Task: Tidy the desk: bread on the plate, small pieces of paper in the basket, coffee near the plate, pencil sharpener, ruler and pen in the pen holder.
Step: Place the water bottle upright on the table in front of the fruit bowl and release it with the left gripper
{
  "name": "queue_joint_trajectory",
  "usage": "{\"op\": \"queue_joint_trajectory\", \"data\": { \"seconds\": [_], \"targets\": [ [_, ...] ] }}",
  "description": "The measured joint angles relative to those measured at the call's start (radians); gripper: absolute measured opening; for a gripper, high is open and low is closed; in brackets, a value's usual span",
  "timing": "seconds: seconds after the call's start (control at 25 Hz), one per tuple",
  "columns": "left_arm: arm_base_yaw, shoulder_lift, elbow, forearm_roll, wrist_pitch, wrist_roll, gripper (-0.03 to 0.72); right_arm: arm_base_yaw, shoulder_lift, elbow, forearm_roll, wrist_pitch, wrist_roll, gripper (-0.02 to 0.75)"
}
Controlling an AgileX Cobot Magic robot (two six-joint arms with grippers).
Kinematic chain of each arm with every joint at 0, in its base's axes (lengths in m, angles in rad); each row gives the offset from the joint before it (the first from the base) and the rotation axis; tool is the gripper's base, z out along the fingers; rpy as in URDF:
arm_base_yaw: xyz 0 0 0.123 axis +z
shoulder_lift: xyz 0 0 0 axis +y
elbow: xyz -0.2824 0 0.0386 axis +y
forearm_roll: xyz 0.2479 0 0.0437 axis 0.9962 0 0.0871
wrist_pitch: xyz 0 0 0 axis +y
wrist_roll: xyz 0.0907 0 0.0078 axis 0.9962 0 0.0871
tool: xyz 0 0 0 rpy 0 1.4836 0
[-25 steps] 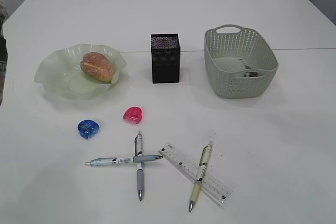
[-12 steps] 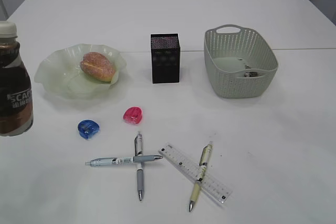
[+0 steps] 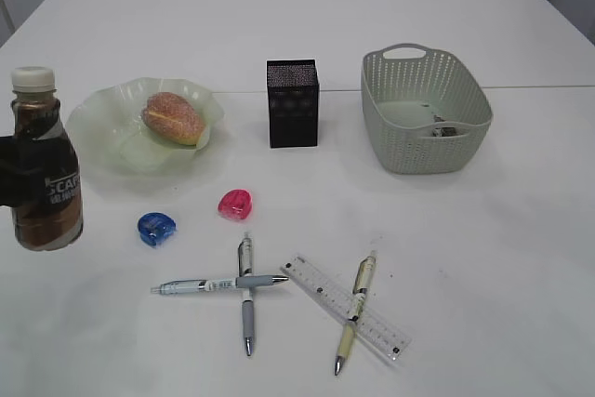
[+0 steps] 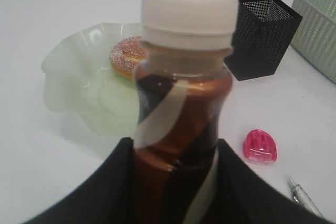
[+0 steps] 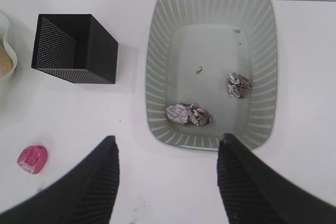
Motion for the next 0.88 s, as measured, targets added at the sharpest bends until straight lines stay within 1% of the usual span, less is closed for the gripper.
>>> {"op": "queue_joint_trajectory", "data": {
  "seconds": [0.12,0.24,0.32,0.48,0.56,0.68,0.88],
  "targets": [
    [0.0,0.058,0.0,-0.025,-0.097,0.008,0.293,0.0,0.0,0.0,-0.004,0.0,0.0,0.438],
    [0.0,0.142,0.0,-0.041,-0.254,0.088,0.293,0.0,0.0,0.0,-0.008,0.0,0.0,0.438],
    [0.0,0.206,0.0,-0.074,-0.366,0.143,0.293,0.0,0.0,0.0,-0.01,0.0,0.0,0.438],
    [0.0,0.36,0.0,-0.162,-0.533,0.174,0.293,0.0,0.0,0.0,-0.016,0.0,0.0,0.438],
    [0.001,0.429,-0.004,-0.19,-0.566,0.176,0.293,0.0,0.0,0.0,-0.019,0.0,0.0,0.438],
    [0.001,0.512,-0.005,-0.199,-0.571,0.178,0.293,0.0,0.0,0.0,-0.029,0.0,0.0,0.438],
    [0.001,0.555,-0.011,-0.216,-0.604,0.18,0.293,0.0,0.0,0.0,-0.036,0.0,0.0,0.438]
  ]
}}
